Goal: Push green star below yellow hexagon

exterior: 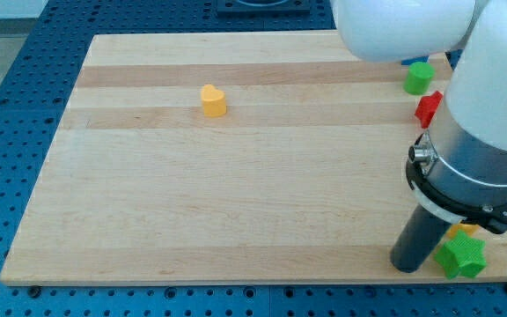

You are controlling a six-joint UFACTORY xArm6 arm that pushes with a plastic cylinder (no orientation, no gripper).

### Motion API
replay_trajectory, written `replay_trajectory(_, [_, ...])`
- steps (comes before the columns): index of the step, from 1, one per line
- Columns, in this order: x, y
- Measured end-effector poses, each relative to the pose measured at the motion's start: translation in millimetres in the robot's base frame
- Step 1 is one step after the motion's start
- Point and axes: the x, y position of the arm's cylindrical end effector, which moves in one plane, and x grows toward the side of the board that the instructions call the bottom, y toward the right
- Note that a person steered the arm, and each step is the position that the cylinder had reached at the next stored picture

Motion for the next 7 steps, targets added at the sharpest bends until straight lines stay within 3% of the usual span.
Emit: replay_trajectory(7, [-0.9,34.7])
